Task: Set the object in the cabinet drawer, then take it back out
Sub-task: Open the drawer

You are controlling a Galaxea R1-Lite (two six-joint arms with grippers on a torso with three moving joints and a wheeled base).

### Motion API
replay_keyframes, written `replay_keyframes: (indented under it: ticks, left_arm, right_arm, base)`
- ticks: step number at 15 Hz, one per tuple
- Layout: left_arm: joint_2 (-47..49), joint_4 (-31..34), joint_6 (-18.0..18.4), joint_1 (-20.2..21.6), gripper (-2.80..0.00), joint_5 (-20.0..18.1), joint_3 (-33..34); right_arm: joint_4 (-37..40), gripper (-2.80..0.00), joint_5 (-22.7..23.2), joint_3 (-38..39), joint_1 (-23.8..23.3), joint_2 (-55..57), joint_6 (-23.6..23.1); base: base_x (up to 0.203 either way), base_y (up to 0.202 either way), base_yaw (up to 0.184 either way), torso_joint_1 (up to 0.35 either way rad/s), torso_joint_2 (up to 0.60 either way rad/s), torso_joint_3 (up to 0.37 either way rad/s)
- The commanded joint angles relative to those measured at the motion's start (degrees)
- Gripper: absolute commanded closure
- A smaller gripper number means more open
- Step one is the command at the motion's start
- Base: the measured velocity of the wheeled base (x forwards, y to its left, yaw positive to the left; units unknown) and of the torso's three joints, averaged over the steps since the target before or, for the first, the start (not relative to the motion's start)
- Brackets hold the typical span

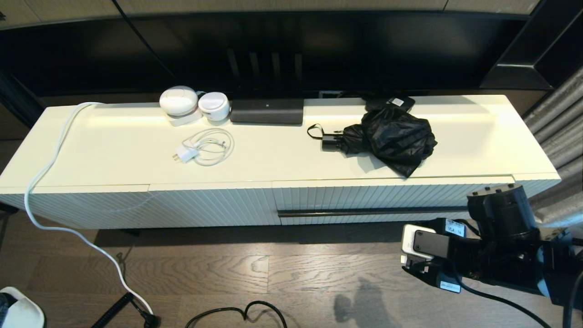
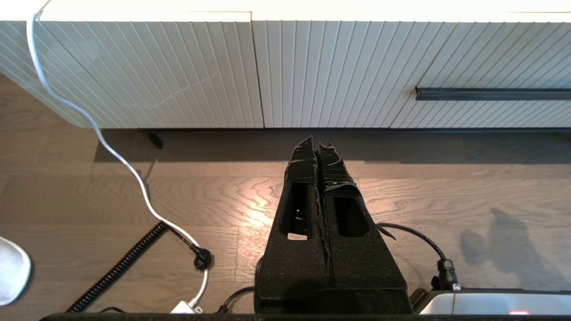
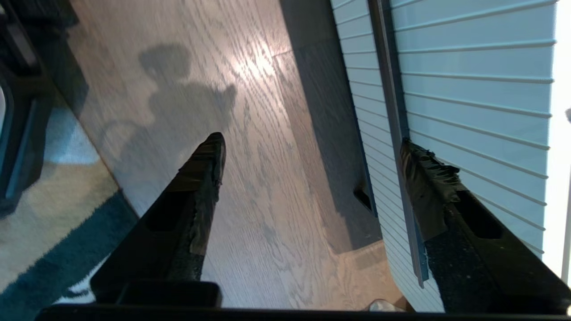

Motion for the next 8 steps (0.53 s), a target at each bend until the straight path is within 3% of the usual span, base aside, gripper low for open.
replay_keyframes:
  ticks: [1,3,8]
  left_arm:
    - [0.04,-0.05,-0.03,-0.02,0.00,-0.01,0.02]
    - [0.04,0.04,-0.03,0.06,0.00,-0.01,0.02]
    - [0.04,0.04,-0.03,-0.02,0.00,-0.01,0.02]
  right_arm:
    - [-0.10,-2.80,-0.02,0.05,-0.33,1.04,-1.27]
    - [-0.08,-2.80,0.16,0.56,-1.21,1.07,-6.00]
    - [-5.26,-2.80,0.42,2.13,-1.62,1.96,-10.10]
  base:
    - [0.000,0.000,0.000,0.000,0.00,0.000]
    - [0.000,0.000,0.000,0.000,0.00,0.000]
    - [0.000,0.000,0.000,0.000,0.00,0.000]
